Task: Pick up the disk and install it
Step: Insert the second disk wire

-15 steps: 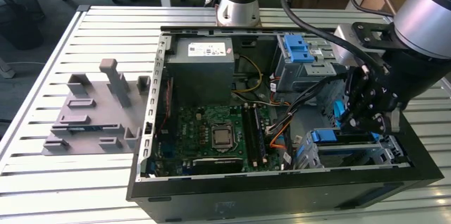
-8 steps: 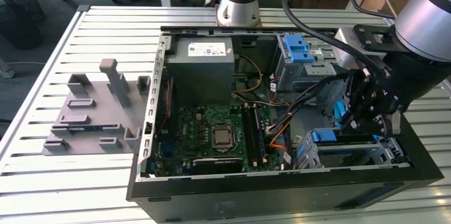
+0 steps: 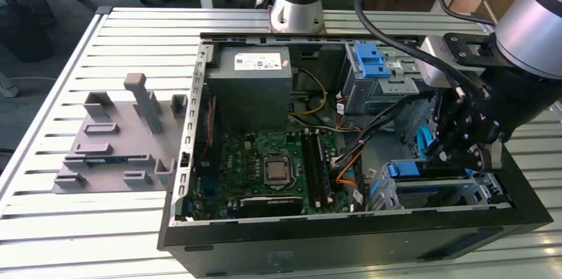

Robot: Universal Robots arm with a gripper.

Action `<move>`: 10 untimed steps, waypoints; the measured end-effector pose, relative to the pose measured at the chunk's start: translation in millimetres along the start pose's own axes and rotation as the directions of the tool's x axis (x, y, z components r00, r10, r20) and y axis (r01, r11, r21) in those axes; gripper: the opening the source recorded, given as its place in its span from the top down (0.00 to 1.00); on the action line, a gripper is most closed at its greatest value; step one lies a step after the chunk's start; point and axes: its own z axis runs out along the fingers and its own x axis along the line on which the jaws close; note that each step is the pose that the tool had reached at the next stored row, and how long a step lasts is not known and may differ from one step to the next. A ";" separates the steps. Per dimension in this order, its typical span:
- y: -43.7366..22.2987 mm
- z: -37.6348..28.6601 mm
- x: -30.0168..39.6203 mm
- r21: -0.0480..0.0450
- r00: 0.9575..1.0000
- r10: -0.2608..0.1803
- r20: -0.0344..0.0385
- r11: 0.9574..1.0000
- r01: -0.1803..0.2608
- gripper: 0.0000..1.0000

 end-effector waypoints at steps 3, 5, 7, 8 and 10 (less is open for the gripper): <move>-0.9 0.1 0.0 0.000 1.000 0.001 0.000 1.000 -0.001 0.84; -1.2 0.3 0.0 0.000 1.000 0.001 0.000 1.000 -0.001 0.84; -1.3 0.4 0.1 0.000 1.000 0.001 0.000 1.000 -0.001 0.84; -1.3 0.5 0.1 0.000 1.000 0.001 0.000 1.000 -0.001 0.84; -1.3 0.9 0.2 0.000 1.000 0.001 0.000 1.000 -0.001 0.84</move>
